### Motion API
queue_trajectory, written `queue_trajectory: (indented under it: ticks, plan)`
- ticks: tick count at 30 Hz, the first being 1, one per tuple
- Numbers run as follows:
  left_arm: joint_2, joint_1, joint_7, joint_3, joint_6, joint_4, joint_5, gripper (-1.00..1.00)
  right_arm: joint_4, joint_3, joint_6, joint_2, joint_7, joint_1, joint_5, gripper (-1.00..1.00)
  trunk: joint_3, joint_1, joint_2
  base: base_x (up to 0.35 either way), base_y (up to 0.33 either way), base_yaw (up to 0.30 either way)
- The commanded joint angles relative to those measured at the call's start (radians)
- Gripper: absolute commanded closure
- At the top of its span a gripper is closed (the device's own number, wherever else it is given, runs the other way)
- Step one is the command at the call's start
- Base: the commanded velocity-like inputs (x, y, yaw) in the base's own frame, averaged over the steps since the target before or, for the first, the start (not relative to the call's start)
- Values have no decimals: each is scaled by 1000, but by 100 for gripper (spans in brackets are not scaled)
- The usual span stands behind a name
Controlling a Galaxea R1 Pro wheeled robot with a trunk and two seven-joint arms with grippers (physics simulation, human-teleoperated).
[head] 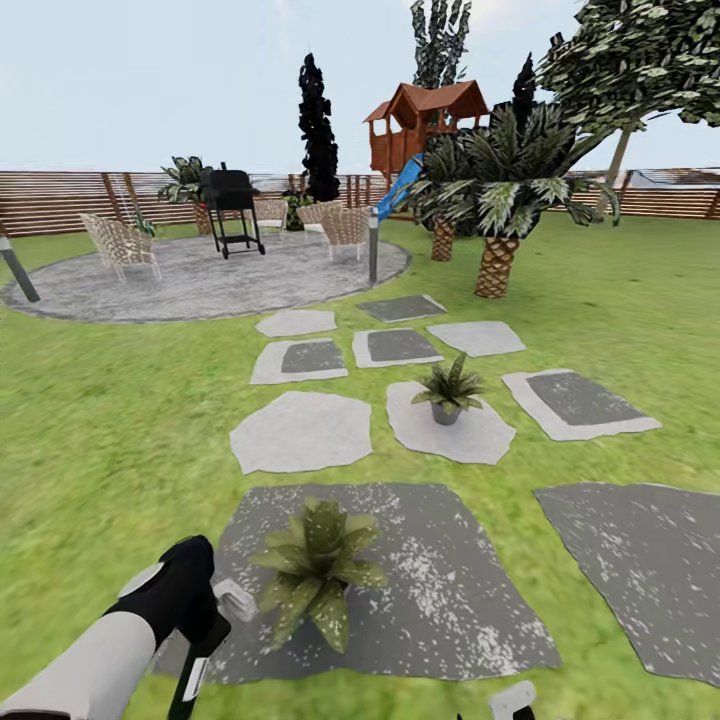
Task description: Pick up the pesticide atomizer in the garden and spray insectifuge to fully cover both potted plants in the garden.
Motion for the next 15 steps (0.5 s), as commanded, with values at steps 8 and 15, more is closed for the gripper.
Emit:
queue_trajectory:
  ticks: [8, 15]
  plan:
    - [-6, -3, -9, -10, 4, -8, -18, 100, 1, -8, -4, 0, 2, -1, 6, -100, -1, 0, 0, -95, 313, -207]
    - [-7, -5, -10, -10, 12, -8, -19, 100, 1, -8, -4, 0, 2, -1, 6, -100, -1, 0, 0, -146, 282, -296]
